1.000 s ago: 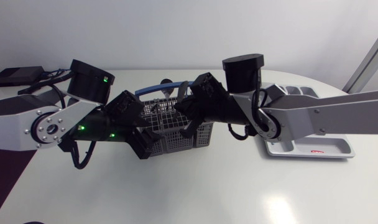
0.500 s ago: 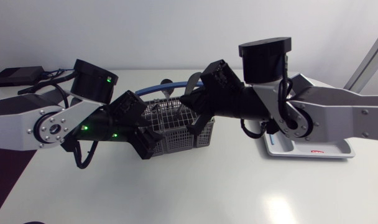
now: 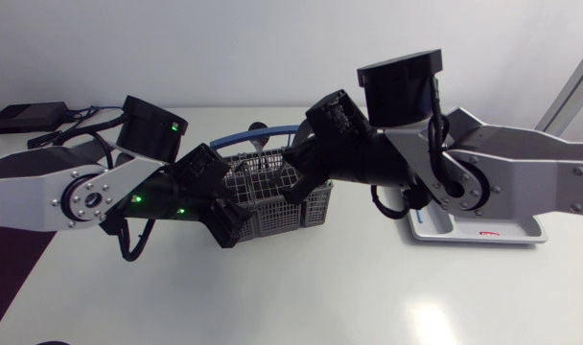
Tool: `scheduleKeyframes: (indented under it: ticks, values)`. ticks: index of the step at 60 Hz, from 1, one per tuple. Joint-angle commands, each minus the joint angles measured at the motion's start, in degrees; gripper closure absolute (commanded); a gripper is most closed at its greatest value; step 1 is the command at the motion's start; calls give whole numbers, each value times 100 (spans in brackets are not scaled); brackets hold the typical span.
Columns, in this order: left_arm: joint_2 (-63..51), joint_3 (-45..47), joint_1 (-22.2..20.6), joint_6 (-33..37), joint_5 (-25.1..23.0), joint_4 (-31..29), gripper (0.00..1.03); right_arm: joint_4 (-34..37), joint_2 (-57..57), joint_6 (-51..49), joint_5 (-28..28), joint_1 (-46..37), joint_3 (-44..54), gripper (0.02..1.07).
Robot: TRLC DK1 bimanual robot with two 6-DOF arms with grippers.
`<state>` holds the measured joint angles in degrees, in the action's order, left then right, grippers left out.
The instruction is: Unload the cutlery basket into the drawer organizer.
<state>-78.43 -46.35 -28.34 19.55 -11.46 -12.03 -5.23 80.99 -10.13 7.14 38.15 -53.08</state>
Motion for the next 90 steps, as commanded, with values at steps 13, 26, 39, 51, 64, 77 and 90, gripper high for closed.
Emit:
scheduleKeyframes:
  ticks: [13, 26, 39, 51, 64, 77, 90]
  values:
    - [-146, -129, -58, 49, 48, 87, 17, 409, 22, 240, -635, 245, -449, 100]
    - [-234, -129, -58, 49, 48, 113, 17, 321, -163, 222, -793, 412, -291, 100]
    - [-269, -138, -58, 49, 48, 113, 17, -92, -558, 222, -837, 456, 96, 100]
    - [-322, -164, -58, 49, 48, 113, 17, -65, -795, 222, -837, 465, 175, 100]
    - [-137, -190, -40, 40, 48, 87, 17, 770, -1490, 169, -802, 412, 131, 100]
    - [258, -173, -58, 40, 48, -1, 16, 1692, -2263, 99, -635, -273, 307, 100]
    - [487, -94, -155, 40, 48, -27, 16, 2545, -2826, -15, -46, -1591, 369, 100]
